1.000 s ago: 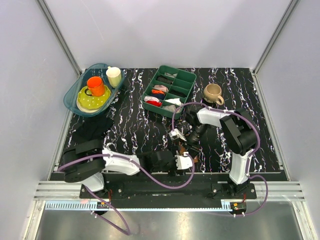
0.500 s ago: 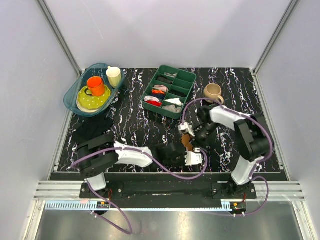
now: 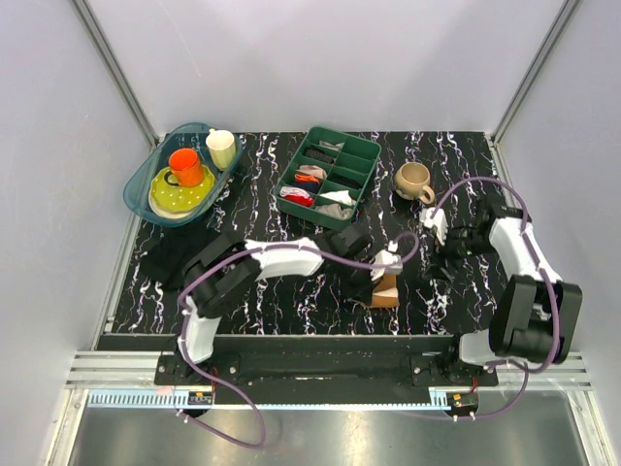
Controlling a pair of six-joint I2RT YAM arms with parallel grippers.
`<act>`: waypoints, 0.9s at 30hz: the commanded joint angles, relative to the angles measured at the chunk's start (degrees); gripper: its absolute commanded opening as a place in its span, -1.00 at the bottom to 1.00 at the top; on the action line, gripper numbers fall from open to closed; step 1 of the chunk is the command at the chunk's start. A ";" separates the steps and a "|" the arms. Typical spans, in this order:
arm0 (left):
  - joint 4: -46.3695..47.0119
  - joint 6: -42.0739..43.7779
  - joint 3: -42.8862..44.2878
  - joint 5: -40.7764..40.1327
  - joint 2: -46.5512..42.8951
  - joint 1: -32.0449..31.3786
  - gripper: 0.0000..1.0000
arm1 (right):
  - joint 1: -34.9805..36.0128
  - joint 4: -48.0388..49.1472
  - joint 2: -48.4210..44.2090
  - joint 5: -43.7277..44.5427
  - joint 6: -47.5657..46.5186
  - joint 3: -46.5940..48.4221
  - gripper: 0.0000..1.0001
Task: Roll the underwear
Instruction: Roll the underwear to the center of the board.
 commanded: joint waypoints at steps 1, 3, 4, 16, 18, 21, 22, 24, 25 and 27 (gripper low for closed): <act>-19.32 -6.20 12.83 16.41 11.52 5.85 -0.95 | 0.37 -6.17 -7.25 -2.03 -15.17 -5.77 0.44; -22.51 -10.33 16.03 20.89 17.33 7.86 -0.93 | 0.98 -8.80 -9.63 -4.93 -23.18 -8.50 0.52; -22.71 -12.26 17.79 21.35 18.65 8.40 -0.92 | 1.94 -9.17 -10.24 -5.98 -25.12 -9.30 0.56; -24.47 -18.78 23.16 20.39 23.14 10.16 -0.81 | 27.78 17.45 -20.62 3.66 -12.48 -19.59 0.67; -24.47 -19.22 23.60 20.13 23.23 10.07 -0.80 | 30.42 19.21 -20.27 5.25 -11.78 -20.20 0.68; -24.47 -19.92 24.57 20.04 23.58 10.07 -0.79 | 33.24 20.97 -18.78 7.80 -10.99 -21.26 0.66; -24.38 -20.18 24.75 20.04 23.67 10.07 -0.79 | 33.76 21.32 -18.34 9.29 -10.72 -21.61 0.64; -23.59 -20.89 24.75 19.60 23.50 10.07 -0.77 | 34.73 22.81 -17.20 10.70 -10.11 -23.10 0.61; -23.07 -21.67 24.57 19.60 23.32 10.07 -0.76 | 34.82 23.26 -16.85 12.36 -10.19 -23.89 0.59; -20.62 -22.73 23.70 19.08 22.80 10.07 -0.66 | 34.91 24.22 -16.84 14.04 -10.11 -25.91 0.54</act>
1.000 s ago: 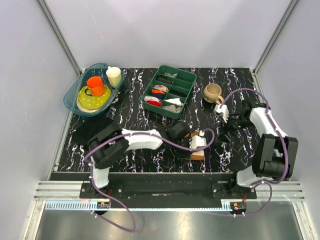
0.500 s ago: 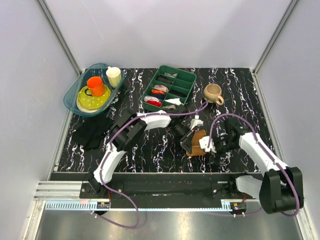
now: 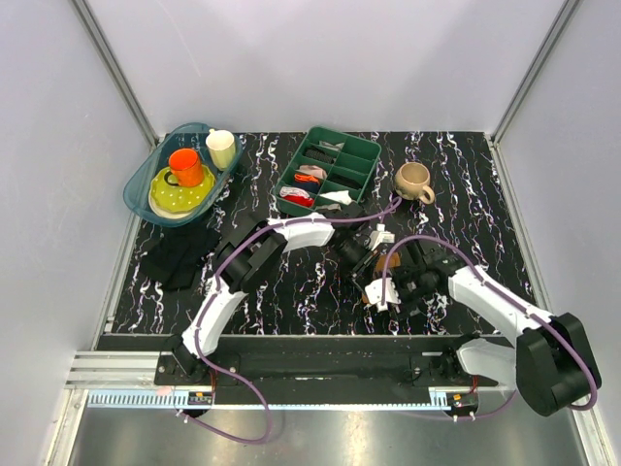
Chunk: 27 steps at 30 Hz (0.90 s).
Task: Roll the underwear
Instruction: Roll the underwear to the center of the board.
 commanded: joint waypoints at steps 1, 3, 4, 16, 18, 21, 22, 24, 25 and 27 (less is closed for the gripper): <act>1.80 -3.82 -1.33 -6.85 0.74 -0.20 -0.62 | 0.75 3.73 0.69 7.09 1.44 -3.78 0.48; 6.09 -5.76 -3.17 -7.55 -0.31 0.06 -0.49 | 0.75 4.51 0.86 8.94 1.52 -5.79 0.40; 7.77 -7.86 -3.96 -8.08 -1.80 0.24 -0.46 | 0.84 5.04 1.04 10.78 2.31 -6.41 0.36; 37.93 -21.23 -28.31 -26.35 -25.01 4.28 0.45 | 0.66 4.35 3.33 10.63 8.73 -5.45 -0.28; 37.15 -21.24 -27.54 -26.98 -24.14 4.37 0.51 | 0.66 3.73 3.41 9.92 8.47 -5.37 -0.30; 37.75 -22.64 -25.52 -26.10 -19.76 4.11 0.98 | 0.66 2.94 3.41 9.04 7.76 -5.37 -0.31; 38.11 -22.82 -25.16 -26.19 -19.05 3.85 0.98 | 0.66 2.94 3.06 9.04 7.68 -5.37 -0.31; 38.55 -23.43 -23.50 -26.36 -16.86 3.50 0.98 | 0.58 2.67 2.80 8.86 7.50 -5.71 -0.31; 38.46 -23.61 -22.96 -26.36 -16.15 3.14 0.98 | 0.66 2.59 2.36 8.86 7.33 -5.72 -0.31; 37.41 -22.92 -21.47 -27.50 -14.57 2.35 0.90 | 0.66 2.41 2.27 8.69 7.32 -5.72 -0.31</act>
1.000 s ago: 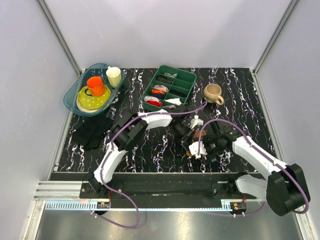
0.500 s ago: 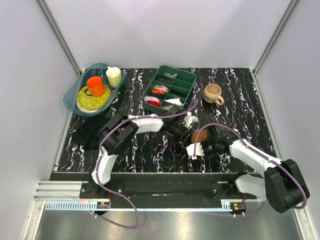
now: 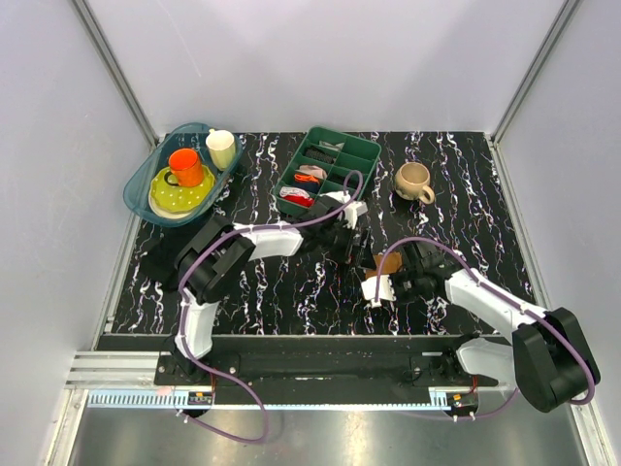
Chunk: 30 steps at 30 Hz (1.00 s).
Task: Roll the underwear
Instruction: Roll the underwear to the center of the board.
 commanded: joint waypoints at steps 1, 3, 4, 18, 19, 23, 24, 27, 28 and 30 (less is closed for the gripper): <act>0.52 -0.16 4.54 -4.12 3.78 -2.26 0.84 | -0.30 -8.28 0.52 2.63 1.66 -1.54 -0.31; -0.98 0.20 6.04 -5.52 5.70 -2.79 0.60 | -0.30 -8.28 0.43 2.46 1.66 -1.46 -0.31; -1.25 0.37 6.31 -5.61 6.24 -3.14 0.47 | -0.30 -8.19 0.52 2.46 1.84 -1.37 -0.31; 8.41 -3.92 -8.18 -11.33 -0.25 -2.09 -0.69 | -1.97 -18.46 7.18 -3.24 4.21 7.32 -0.35; 9.20 -4.20 -8.89 -11.33 -0.70 -2.00 -0.69 | -2.14 -19.78 8.51 -3.87 3.95 8.73 -0.36; 14.37 -6.56 -13.19 -11.59 -3.33 -2.00 -0.70 | -3.37 -29.01 17.81 -6.41 2.98 18.99 -0.36; 15.53 -7.79 -13.90 -11.85 -3.77 -2.00 -0.61 | -4.07 -30.50 22.01 -7.38 2.55 20.68 -0.36; 19.75 -9.29 -16.63 -12.56 -5.79 -2.00 -0.15 | -4.43 -33.94 28.09 -7.91 2.19 25.17 -0.36; 20.45 -9.38 -17.15 -13.17 -6.49 -1.83 -0.04 | -4.43 -34.20 28.99 -7.91 2.10 25.70 -0.37; 22.74 -9.03 -19.09 -15.36 -9.74 -1.74 0.15 | -4.34 -34.38 30.74 -8.00 2.28 27.02 -0.35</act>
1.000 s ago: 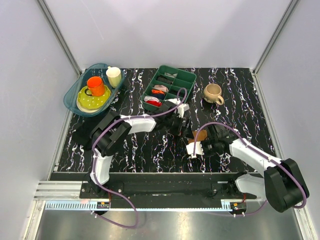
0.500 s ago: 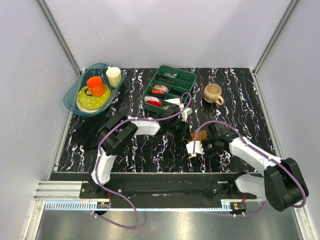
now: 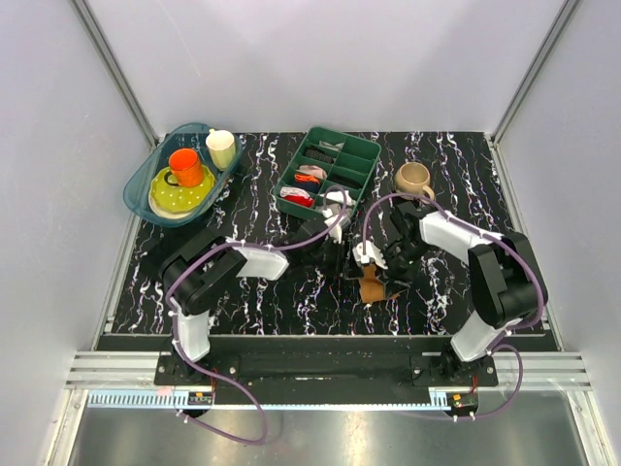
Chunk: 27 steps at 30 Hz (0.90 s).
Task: Roll the underwear
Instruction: Roll the underwear to the center of the board.
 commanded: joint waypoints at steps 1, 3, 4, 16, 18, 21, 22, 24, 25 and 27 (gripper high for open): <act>4.99 -0.16 -4.25 -7.35 -6.14 1.15 0.29 | -0.30 -8.41 4.57 -0.20 0.57 2.62 -0.35; 8.33 0.63 -7.41 -9.28 -10.44 1.50 0.36 | -0.30 -9.12 6.32 -0.55 1.10 3.60 -0.35; 9.91 1.33 -8.99 -9.98 -12.11 1.76 0.41 | -0.39 -9.99 7.11 -0.73 1.54 4.12 -0.34; 17.15 35.23 -21.93 -6.11 -24.26 -9.30 0.50 | -1.44 -12.37 15.65 0.24 7.52 8.96 -0.30; 10.04 42.69 -17.89 -8.05 -22.16 -13.06 0.50 | -1.53 -12.29 15.56 0.24 7.52 8.88 -0.29; 0.28 50.26 -10.87 -12.00 -17.68 -17.46 0.50 | -1.53 -12.20 15.65 0.24 7.95 8.96 -0.28; -1.75 51.60 -7.37 -13.06 -16.36 -18.27 0.50 | -1.53 -12.20 15.65 0.33 7.96 8.96 -0.28; -5.97 54.49 -4.36 -15.79 -12.49 -20.28 0.50 | -1.62 -12.20 15.56 0.41 8.13 9.05 -0.27; -7.38 55.12 -2.08 -16.31 -11.35 -20.82 0.51 | -1.62 -12.11 15.56 0.33 8.13 8.96 -0.28; -8.62 56.62 0.13 -17.37 -8.27 -21.78 0.51 | -1.71 -12.02 15.30 0.24 8.22 8.70 -0.27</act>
